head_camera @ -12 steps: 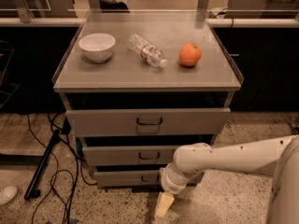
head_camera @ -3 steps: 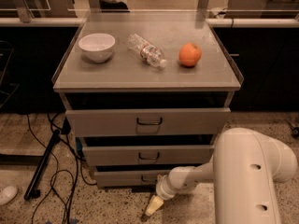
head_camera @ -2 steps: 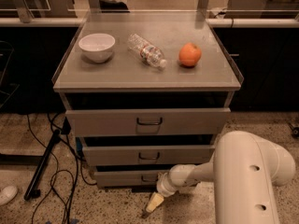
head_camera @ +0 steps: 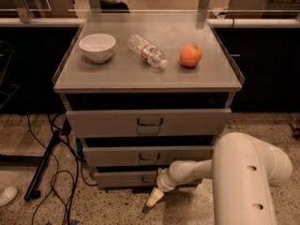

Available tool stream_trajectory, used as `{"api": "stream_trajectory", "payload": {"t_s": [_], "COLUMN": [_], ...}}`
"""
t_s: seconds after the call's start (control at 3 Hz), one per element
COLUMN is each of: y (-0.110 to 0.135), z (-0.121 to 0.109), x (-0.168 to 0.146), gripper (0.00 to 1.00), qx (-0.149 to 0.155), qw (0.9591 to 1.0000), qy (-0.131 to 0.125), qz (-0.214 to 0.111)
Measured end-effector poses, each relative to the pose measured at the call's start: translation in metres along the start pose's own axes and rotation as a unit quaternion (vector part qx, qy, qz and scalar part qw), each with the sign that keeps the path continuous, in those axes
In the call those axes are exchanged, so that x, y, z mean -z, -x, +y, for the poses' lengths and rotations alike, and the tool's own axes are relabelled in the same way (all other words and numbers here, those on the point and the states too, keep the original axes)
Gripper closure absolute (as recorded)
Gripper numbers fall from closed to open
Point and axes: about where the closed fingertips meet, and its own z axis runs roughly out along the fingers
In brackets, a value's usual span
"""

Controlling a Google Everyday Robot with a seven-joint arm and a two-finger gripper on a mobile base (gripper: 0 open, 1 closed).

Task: Open bottom drawer

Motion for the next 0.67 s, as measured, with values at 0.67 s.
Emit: {"api": "stream_trajectory", "payload": {"t_s": [0.67], "y": [0.001], "z": [-0.01], "x": [-0.02], "gripper": [0.0], "qx": [-0.001], "qw": [1.0], "qy": [0.006], "qz": [-0.004]}}
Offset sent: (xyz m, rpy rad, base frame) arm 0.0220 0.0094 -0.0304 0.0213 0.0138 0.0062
